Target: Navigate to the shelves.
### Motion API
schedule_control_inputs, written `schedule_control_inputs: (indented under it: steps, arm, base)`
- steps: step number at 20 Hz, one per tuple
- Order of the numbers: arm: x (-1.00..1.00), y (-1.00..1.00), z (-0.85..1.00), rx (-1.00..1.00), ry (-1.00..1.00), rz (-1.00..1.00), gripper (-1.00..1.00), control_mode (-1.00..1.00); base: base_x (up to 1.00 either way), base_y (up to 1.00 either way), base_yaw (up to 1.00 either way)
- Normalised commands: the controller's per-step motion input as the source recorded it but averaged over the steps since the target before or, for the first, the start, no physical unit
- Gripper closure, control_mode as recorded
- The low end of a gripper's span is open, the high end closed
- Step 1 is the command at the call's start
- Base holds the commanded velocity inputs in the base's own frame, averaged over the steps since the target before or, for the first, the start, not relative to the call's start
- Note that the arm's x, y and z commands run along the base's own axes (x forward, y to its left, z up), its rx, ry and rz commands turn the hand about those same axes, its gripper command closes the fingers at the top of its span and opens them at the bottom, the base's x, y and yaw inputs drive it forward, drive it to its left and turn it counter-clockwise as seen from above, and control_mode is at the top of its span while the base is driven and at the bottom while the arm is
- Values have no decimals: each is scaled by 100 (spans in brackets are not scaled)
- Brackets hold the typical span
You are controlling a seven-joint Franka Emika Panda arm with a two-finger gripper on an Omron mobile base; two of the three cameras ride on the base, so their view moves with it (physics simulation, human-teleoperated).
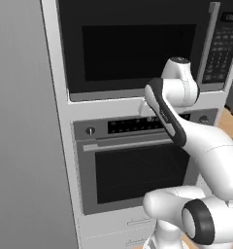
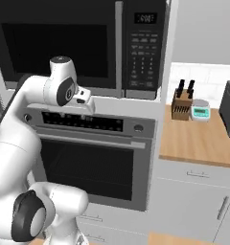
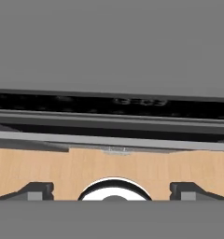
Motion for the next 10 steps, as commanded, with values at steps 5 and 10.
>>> schedule_control_inputs:
  steps: [5, 10]
  arm:
    - [0, 0, 0, 0, 0, 0, -100, 100]
    - [0, 0, 0, 0, 0, 0, -100, 100]
  base:
    - [0, -79, 0]
    - [0, -84, 0]
